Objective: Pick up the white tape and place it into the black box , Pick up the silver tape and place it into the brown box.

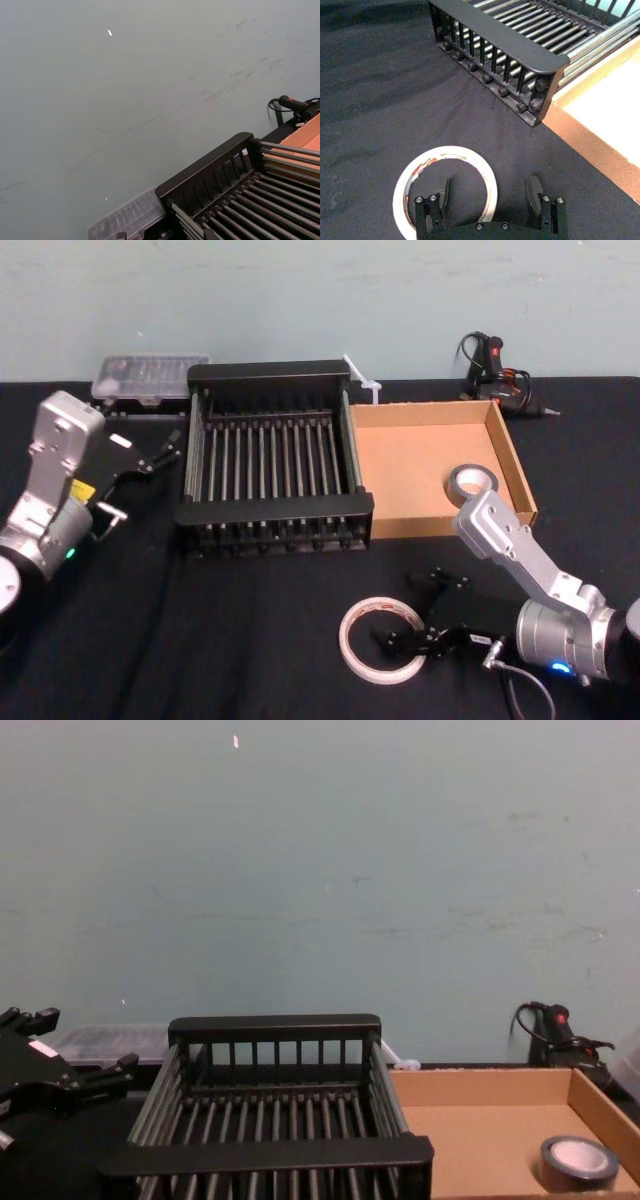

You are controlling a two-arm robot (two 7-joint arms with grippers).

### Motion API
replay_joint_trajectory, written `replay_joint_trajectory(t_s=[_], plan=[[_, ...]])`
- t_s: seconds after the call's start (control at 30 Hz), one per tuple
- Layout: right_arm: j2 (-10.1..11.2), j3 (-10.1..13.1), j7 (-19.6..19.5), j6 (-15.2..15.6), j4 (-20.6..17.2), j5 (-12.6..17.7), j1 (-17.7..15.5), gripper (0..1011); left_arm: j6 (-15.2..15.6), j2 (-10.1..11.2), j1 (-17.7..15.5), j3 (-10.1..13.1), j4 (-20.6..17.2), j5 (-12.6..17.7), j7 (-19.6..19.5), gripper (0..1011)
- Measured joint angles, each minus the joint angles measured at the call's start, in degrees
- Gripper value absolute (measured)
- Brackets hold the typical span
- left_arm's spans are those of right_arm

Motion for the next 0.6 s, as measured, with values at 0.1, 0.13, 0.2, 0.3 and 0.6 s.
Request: replay_joint_trajectory(t_s=[0.1,0.13,0.2,0.3,0.6], plan=[[-0.1,-0.1,0.1,0.1,0.2,-0.1,0.2,1002,0.0,0.0,0.0,0.0,0.0,0.0,0.0,1001],[-0.1,-0.2,0.2,0.1,0.3,-0.1,0.2,1003,0.0,0.0,0.0,0.0,0.0,0.0,0.0,1001],[-0.1,-0.2,0.2,0.2,0.4,-0.2,0.3,1003,0.0,0.0,0.0,0.0,0.0,0.0,0.0,1001],[-0.2,-0.3,0.3,0.3,0.5,-0.3,0.4,1003,0.0,0.0,0.0,0.0,0.0,0.0,0.0,1001],[-0.3,-0.4,0.4,0.5,0.8,-0.3,0.5,1003,0.0,0.0,0.0,0.0,0.0,0.0,0.0,1001]])
